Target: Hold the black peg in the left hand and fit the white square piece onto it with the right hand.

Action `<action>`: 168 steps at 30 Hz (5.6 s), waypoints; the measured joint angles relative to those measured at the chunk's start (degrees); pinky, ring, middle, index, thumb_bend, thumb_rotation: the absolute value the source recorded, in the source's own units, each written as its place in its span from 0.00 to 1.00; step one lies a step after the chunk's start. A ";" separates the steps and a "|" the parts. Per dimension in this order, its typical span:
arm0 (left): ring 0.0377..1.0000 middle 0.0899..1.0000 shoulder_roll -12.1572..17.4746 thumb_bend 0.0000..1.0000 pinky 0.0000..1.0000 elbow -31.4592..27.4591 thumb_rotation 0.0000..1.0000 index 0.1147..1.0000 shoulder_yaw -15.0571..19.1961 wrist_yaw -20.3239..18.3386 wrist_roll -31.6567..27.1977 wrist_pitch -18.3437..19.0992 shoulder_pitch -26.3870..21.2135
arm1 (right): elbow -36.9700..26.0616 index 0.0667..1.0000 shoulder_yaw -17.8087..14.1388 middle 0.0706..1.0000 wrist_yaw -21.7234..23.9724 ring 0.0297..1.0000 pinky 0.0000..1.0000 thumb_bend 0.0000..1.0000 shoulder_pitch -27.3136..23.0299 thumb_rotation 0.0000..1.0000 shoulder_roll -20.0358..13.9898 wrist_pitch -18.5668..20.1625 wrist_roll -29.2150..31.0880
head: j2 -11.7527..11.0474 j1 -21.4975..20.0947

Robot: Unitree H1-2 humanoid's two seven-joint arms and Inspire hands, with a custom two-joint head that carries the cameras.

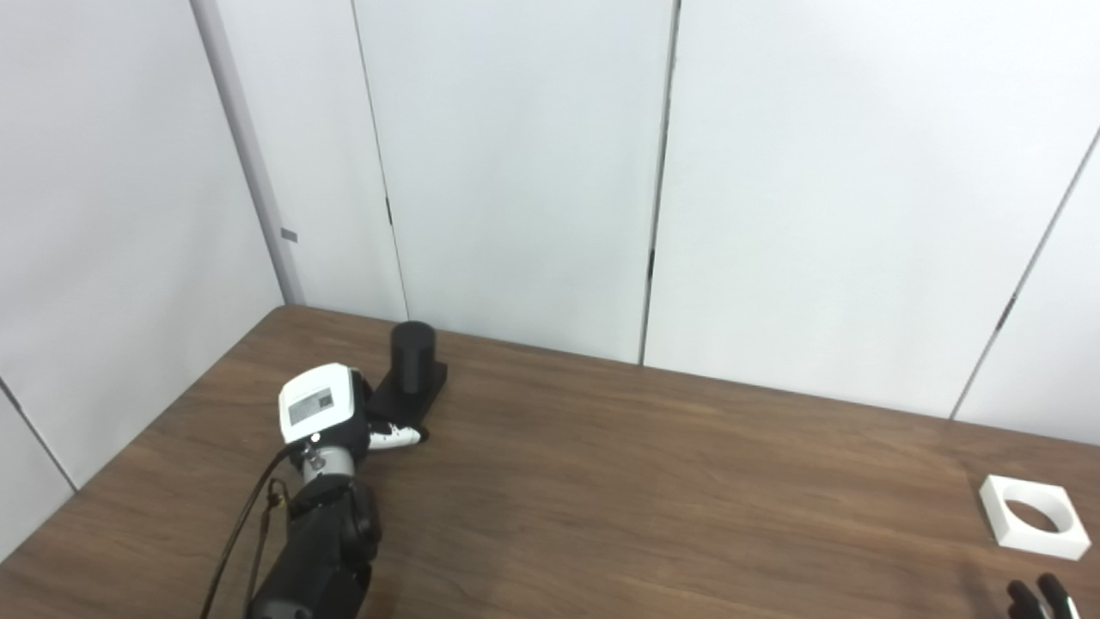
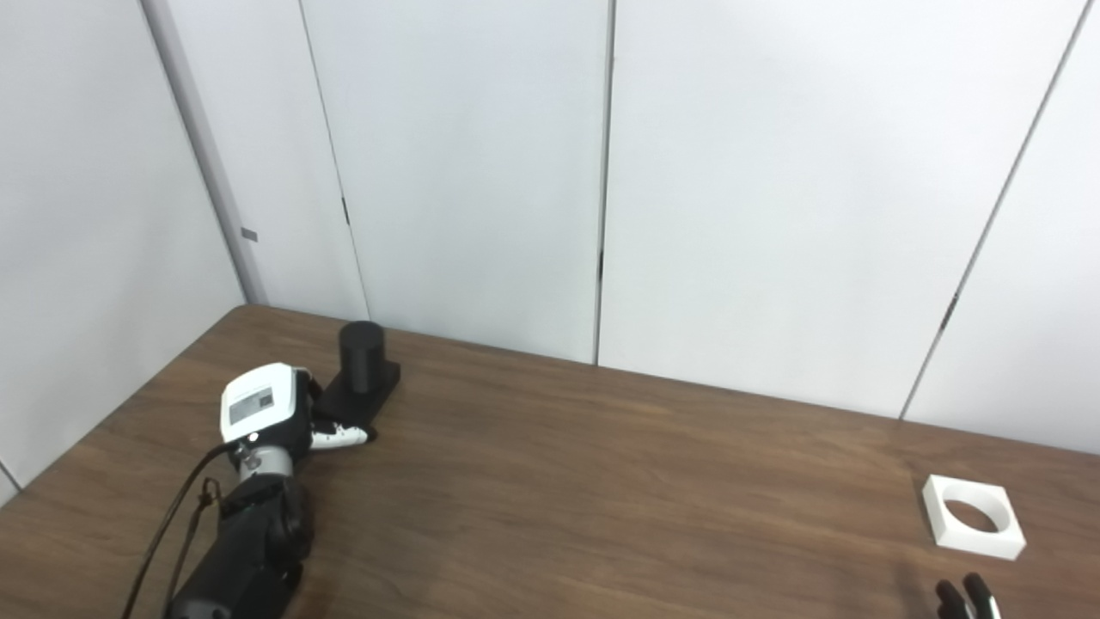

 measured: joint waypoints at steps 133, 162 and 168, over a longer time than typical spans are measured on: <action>0.86 0.77 3.19 0.51 0.96 -26.97 0.05 0.42 -29.10 -22.97 -10.26 -38.79 10.90 | -8.66 1.00 5.49 0.86 -8.68 0.88 1.00 0.65 -0.01 0.89 0.61 12.44 -6.12 | 16.79 -19.95; 0.88 0.77 3.66 0.51 0.97 -23.82 0.06 0.43 -29.75 -23.71 -13.58 -43.36 8.46 | -8.87 1.00 5.59 0.85 -8.69 0.86 1.00 0.63 0.01 0.87 0.67 12.55 -5.99 | 17.14 -20.13; 0.89 0.81 3.53 0.64 0.99 -27.86 0.27 0.54 -28.62 -30.17 -15.67 -37.06 8.89 | -8.88 1.00 5.62 0.85 -8.68 0.87 1.00 0.64 -0.02 0.88 0.67 12.54 -5.96 | 17.23 -19.78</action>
